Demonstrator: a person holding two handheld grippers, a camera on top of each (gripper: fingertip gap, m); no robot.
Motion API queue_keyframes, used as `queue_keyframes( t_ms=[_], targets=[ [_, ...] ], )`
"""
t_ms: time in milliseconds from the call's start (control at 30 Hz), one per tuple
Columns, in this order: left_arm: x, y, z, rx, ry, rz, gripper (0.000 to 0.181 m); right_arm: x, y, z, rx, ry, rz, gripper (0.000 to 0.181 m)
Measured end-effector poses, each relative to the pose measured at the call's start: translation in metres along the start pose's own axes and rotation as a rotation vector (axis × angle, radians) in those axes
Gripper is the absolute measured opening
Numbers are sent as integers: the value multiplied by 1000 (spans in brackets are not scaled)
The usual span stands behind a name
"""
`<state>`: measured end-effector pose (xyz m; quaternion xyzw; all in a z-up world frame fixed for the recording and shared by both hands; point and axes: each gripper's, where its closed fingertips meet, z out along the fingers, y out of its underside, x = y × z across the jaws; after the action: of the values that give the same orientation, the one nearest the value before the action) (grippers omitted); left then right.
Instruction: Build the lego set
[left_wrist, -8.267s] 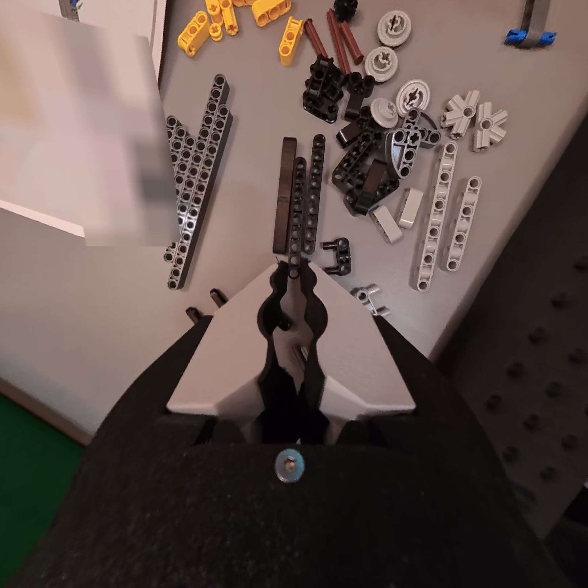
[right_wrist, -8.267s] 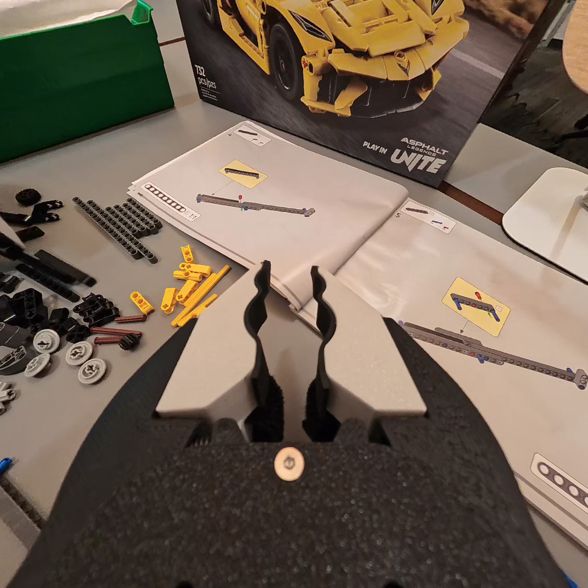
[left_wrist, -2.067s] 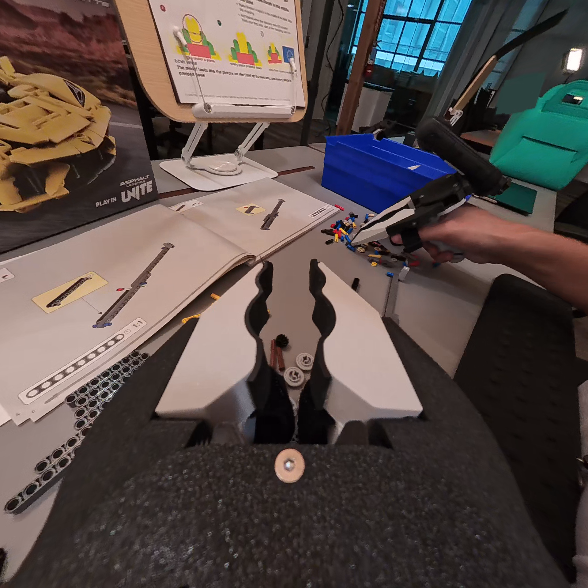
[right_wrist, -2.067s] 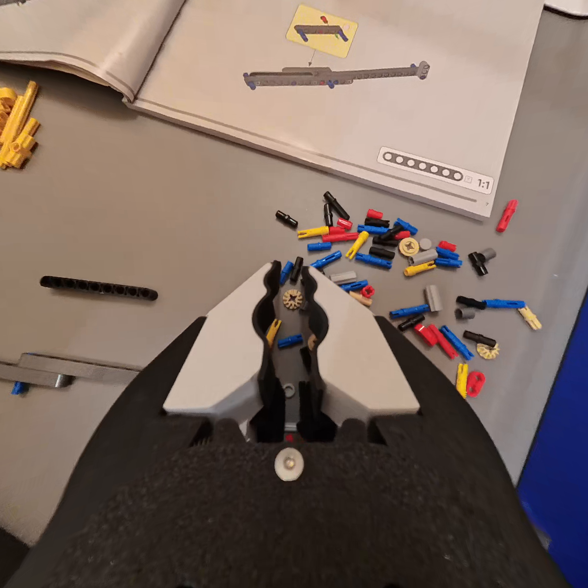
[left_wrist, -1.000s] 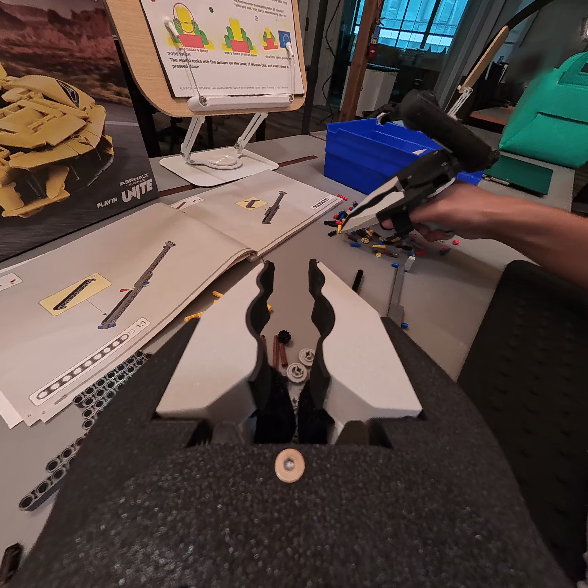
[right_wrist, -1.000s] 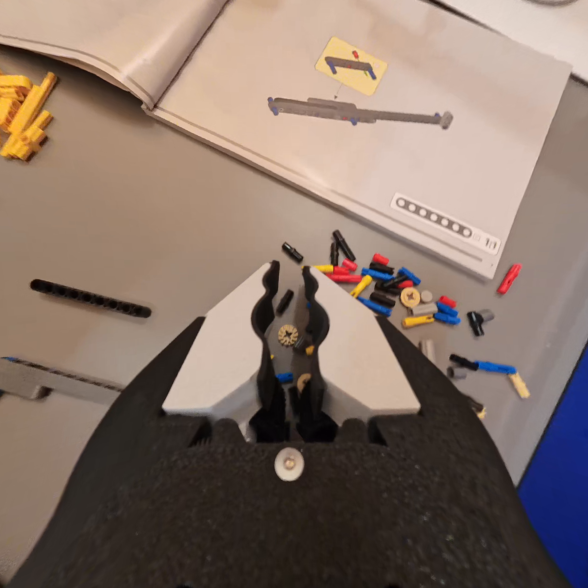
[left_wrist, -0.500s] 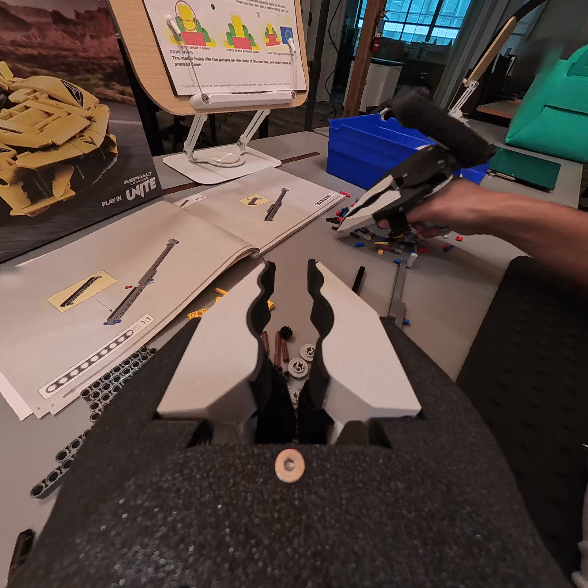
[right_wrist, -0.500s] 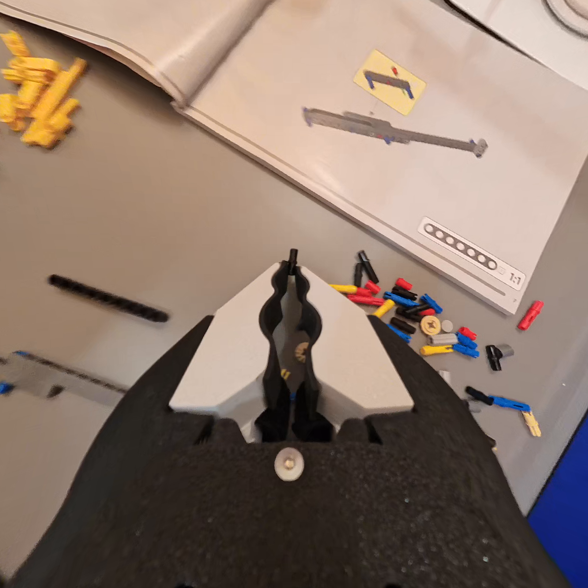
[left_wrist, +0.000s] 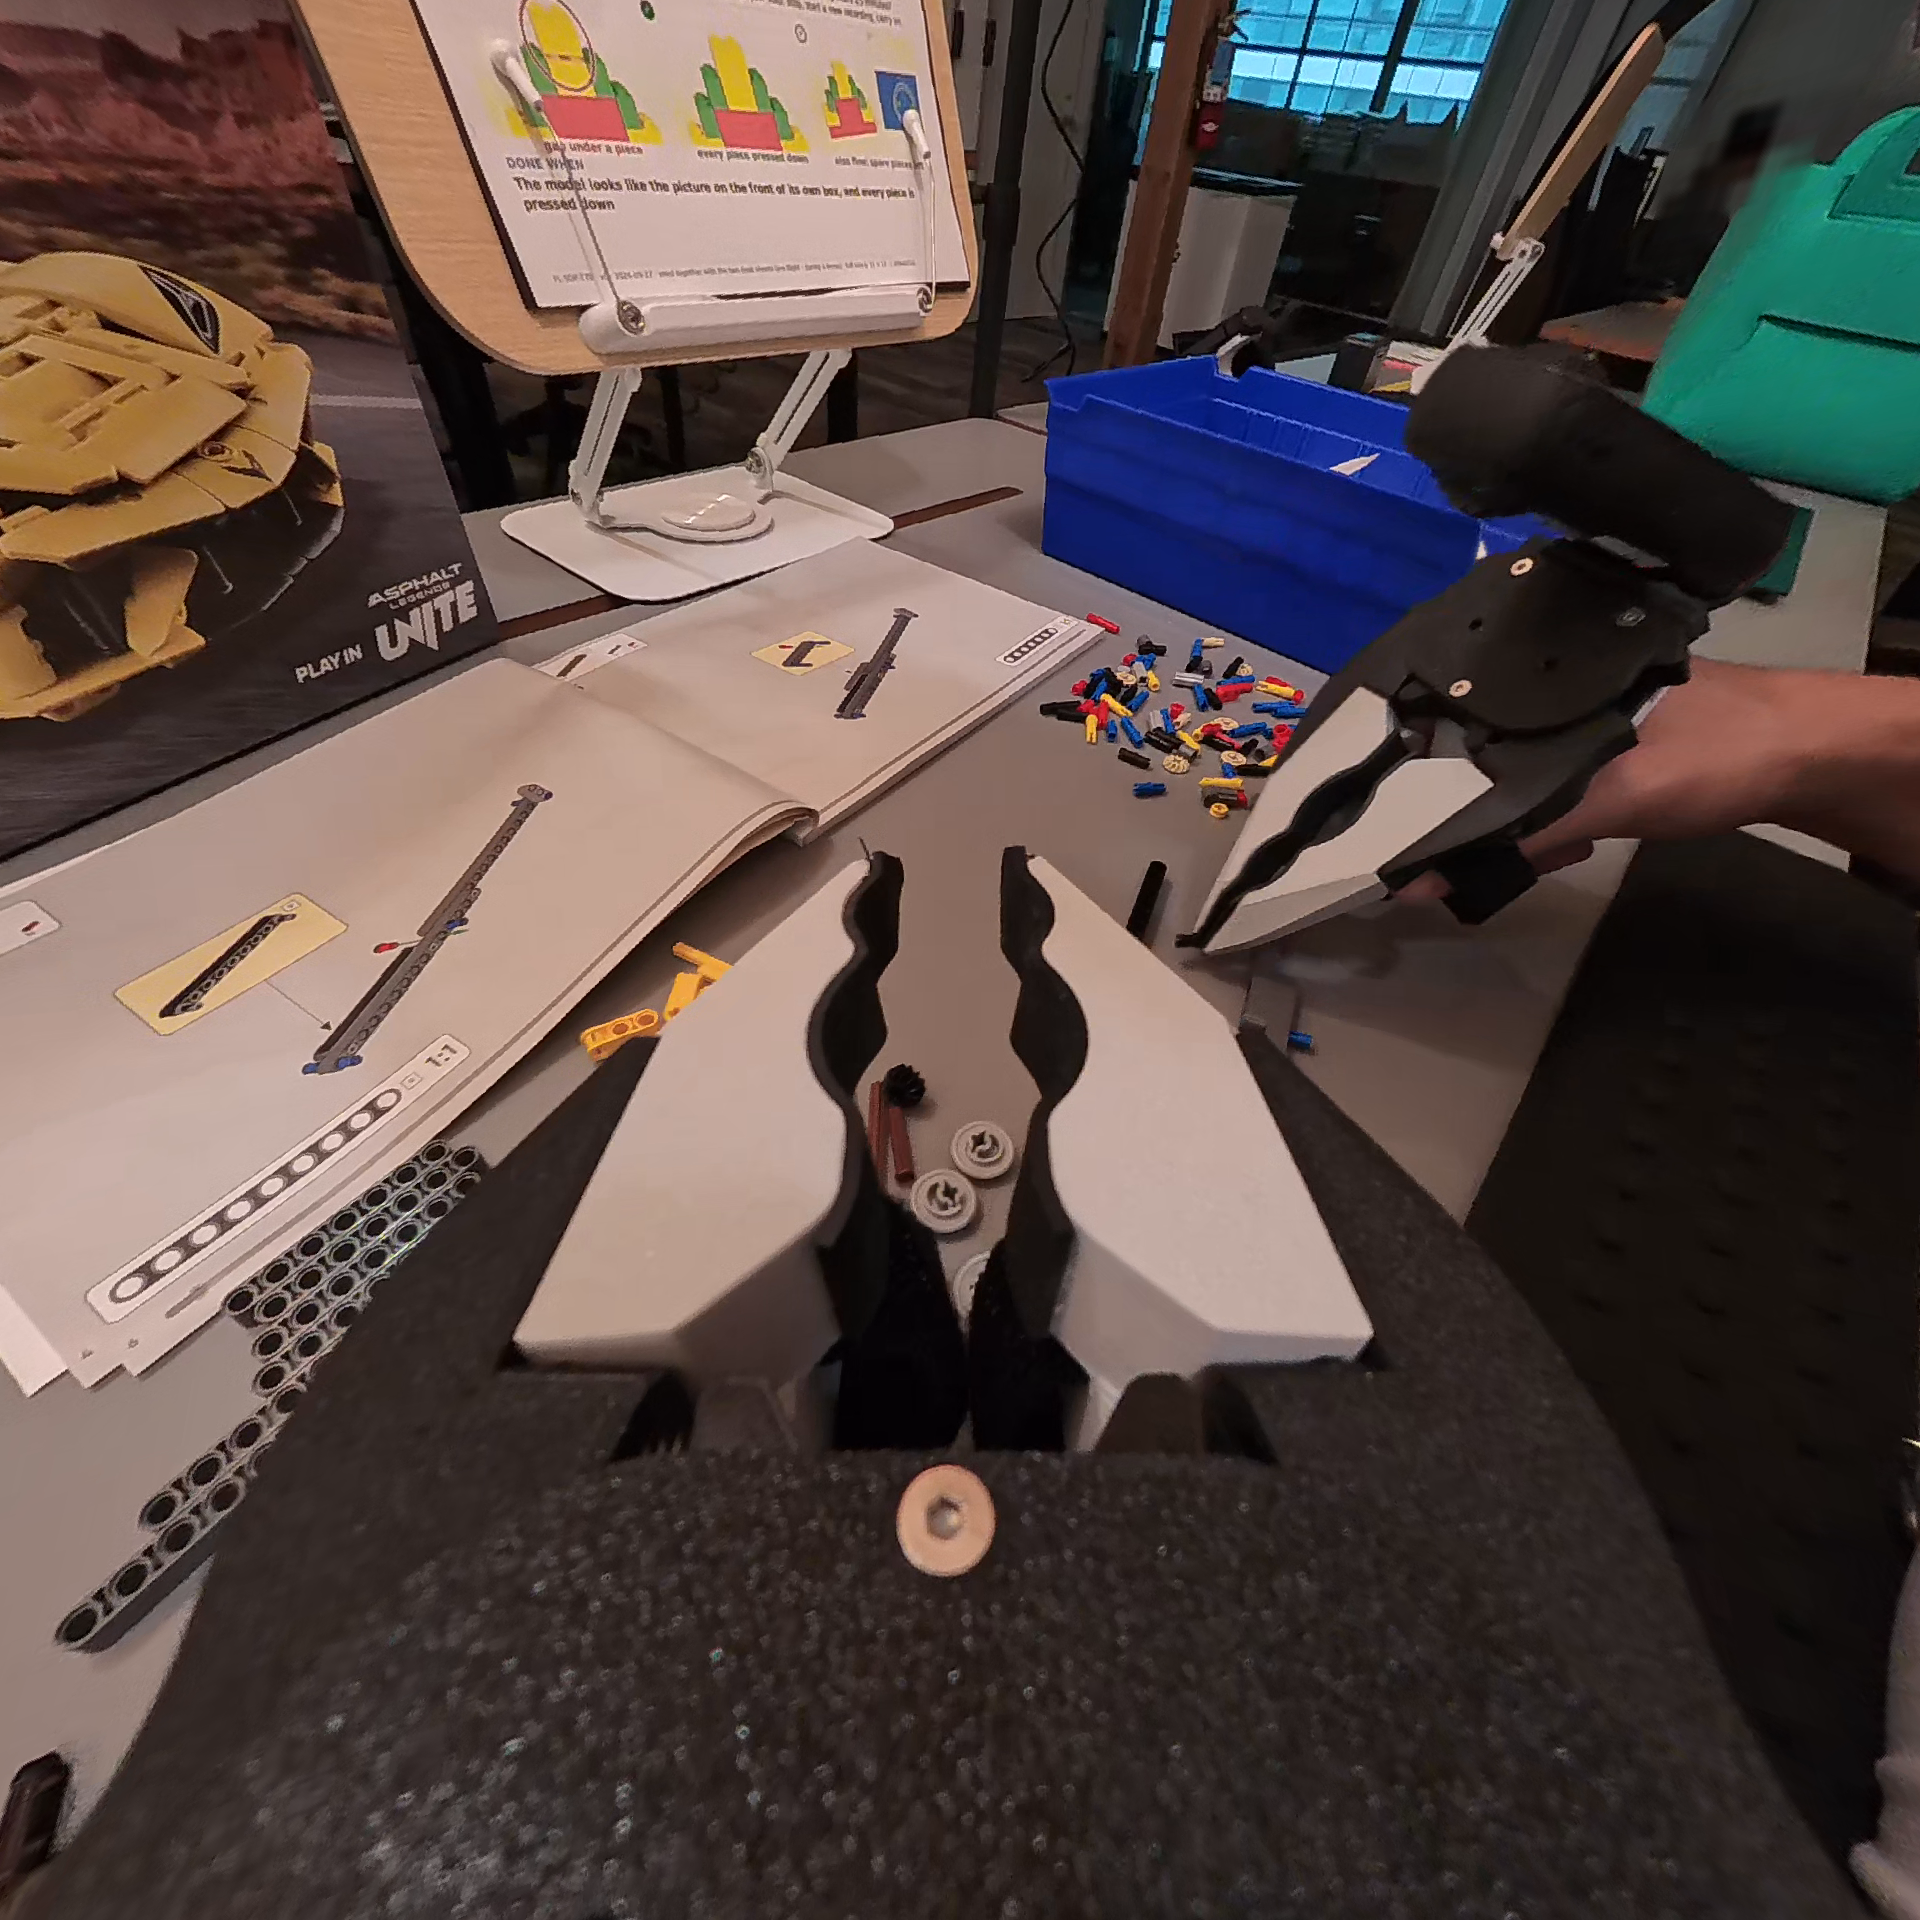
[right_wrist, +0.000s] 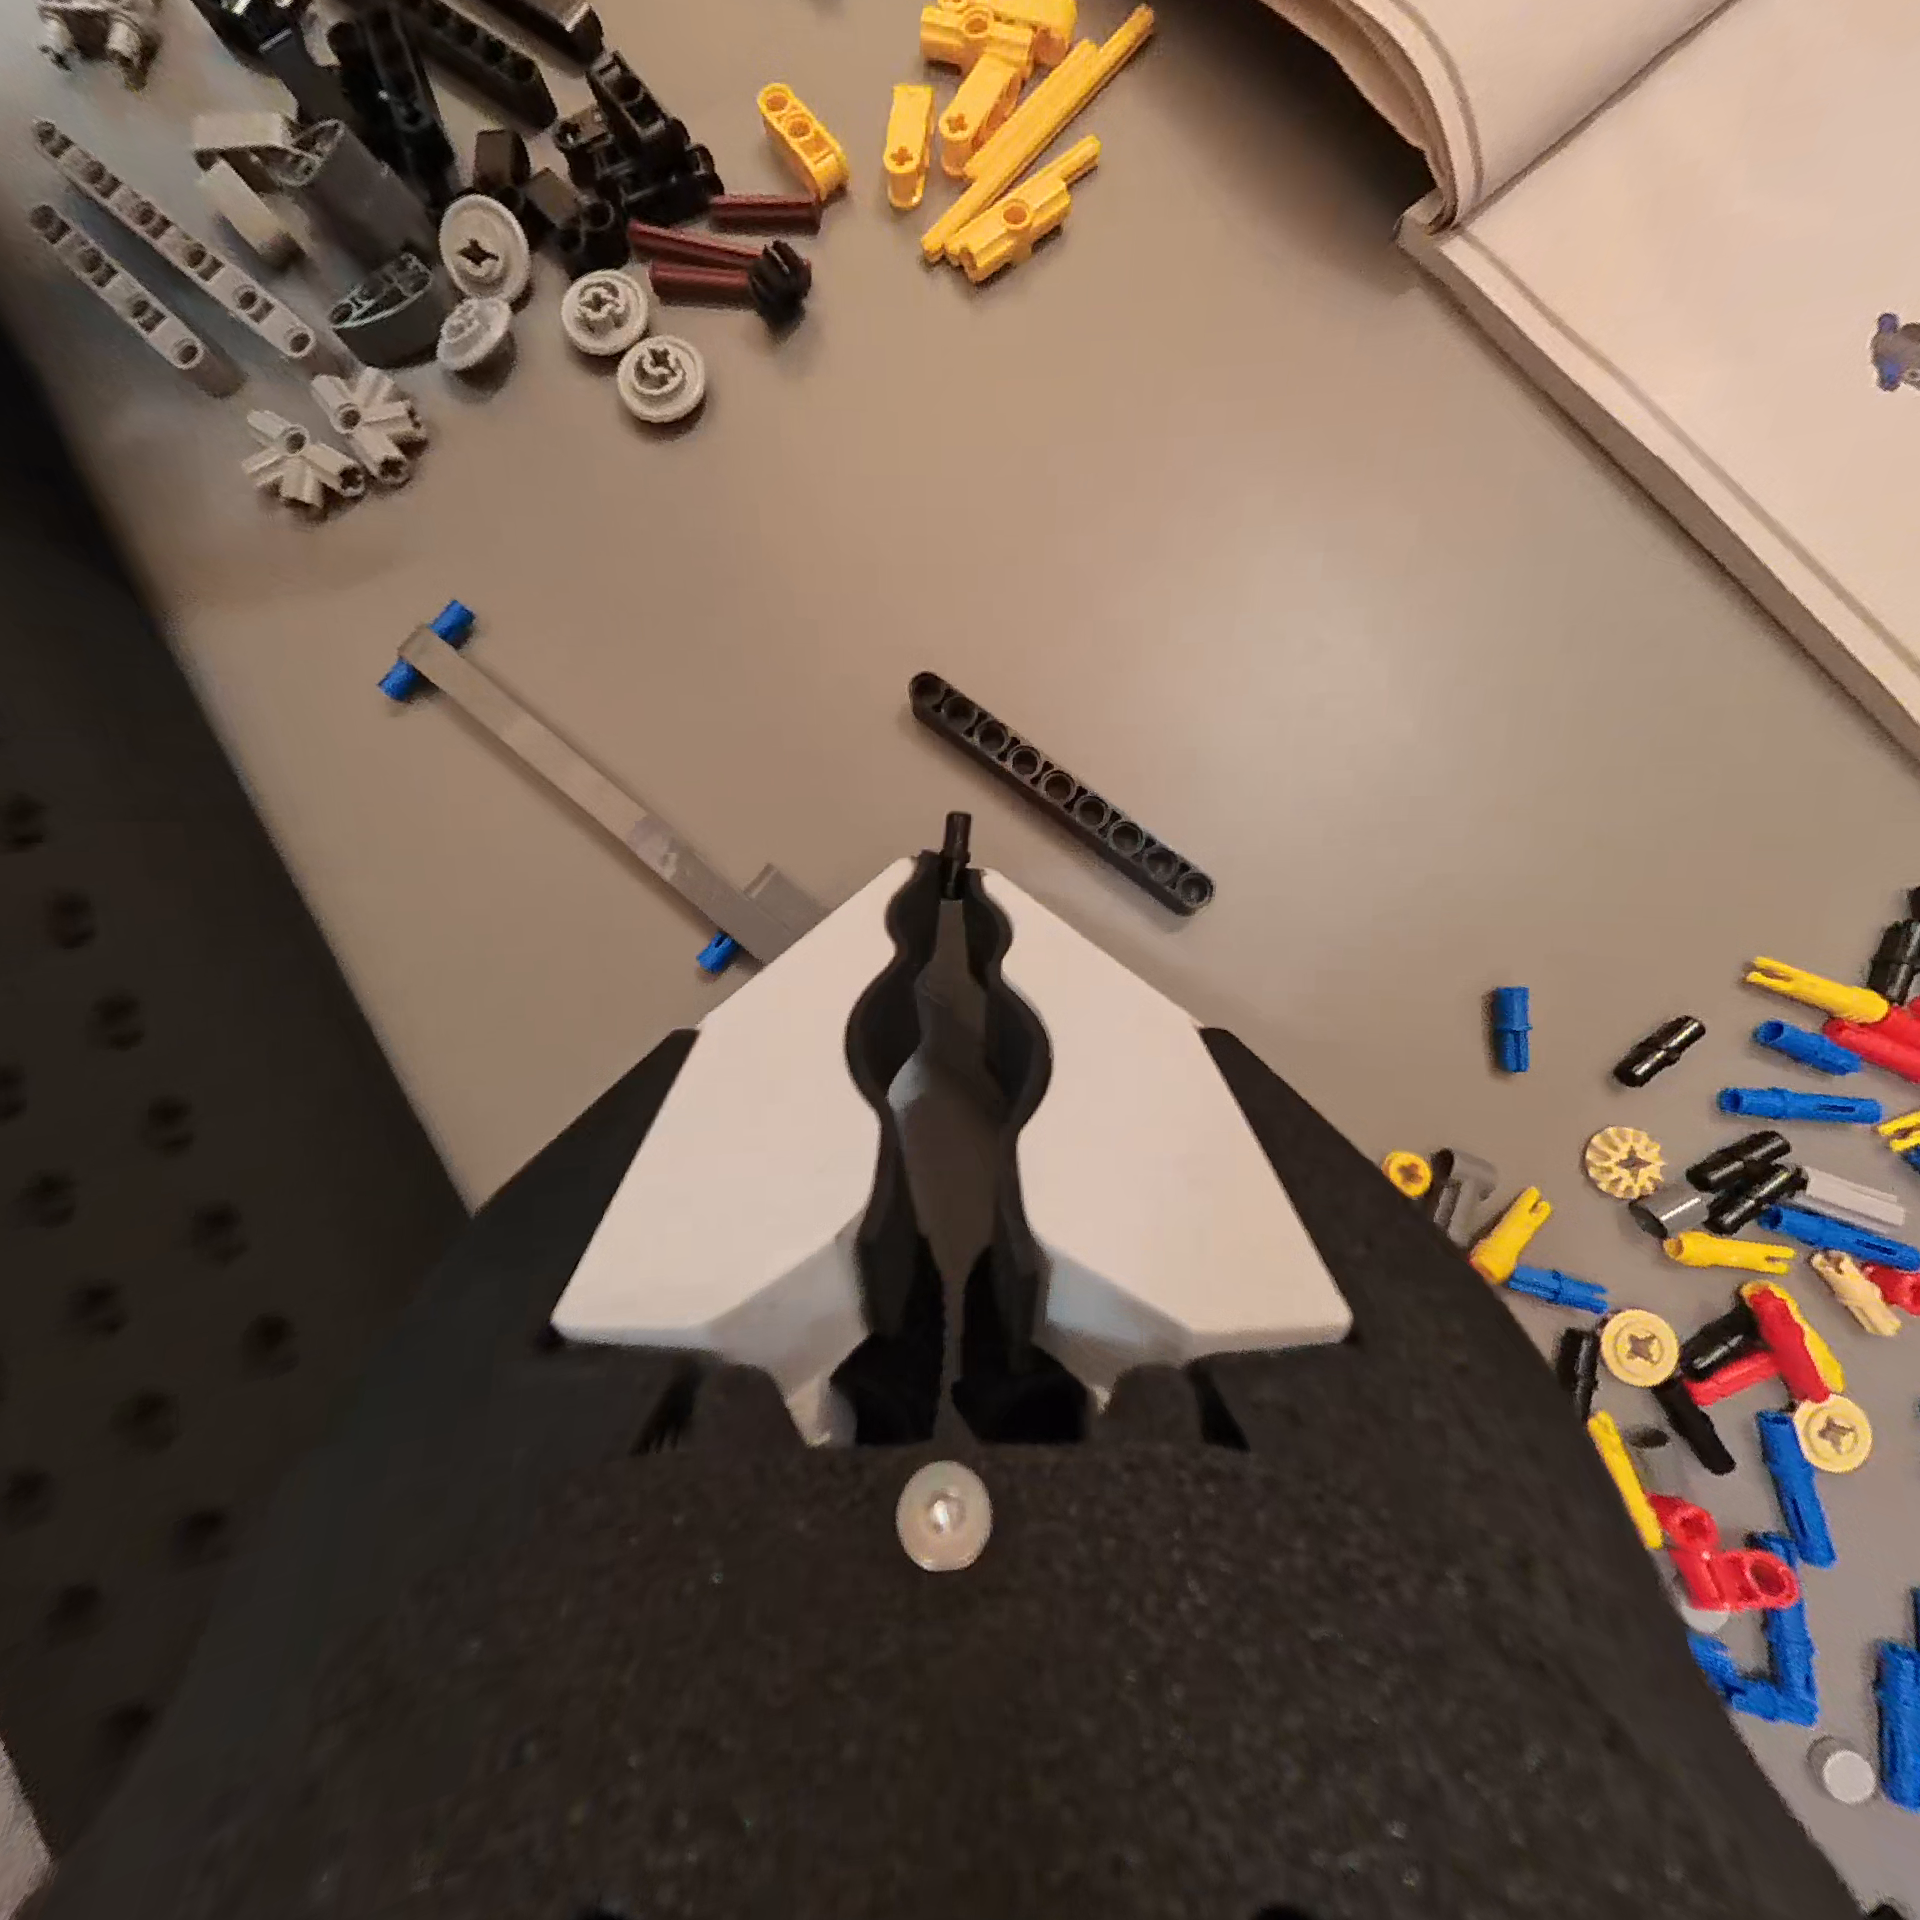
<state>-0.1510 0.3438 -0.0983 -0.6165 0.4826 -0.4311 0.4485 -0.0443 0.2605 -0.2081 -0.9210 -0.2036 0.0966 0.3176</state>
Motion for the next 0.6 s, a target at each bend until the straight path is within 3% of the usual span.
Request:
queue_keyframes(
  t_ms=[300,433,500,600],
  targets=[
    [2,1,-3,-5,-9,15,18,4,0,7,-38,26,-35,5],
    [0,2,-3,-7,-13,6,18,8,-7,-5,31,15,24,14],
    [-1,3,-3,-8,-14,4,18,25,-7,-19,69,50,81,15],
    [-1,5,-2,-12,-6,-3,18,77,11,-34,54,233,192,14]
  ],
)
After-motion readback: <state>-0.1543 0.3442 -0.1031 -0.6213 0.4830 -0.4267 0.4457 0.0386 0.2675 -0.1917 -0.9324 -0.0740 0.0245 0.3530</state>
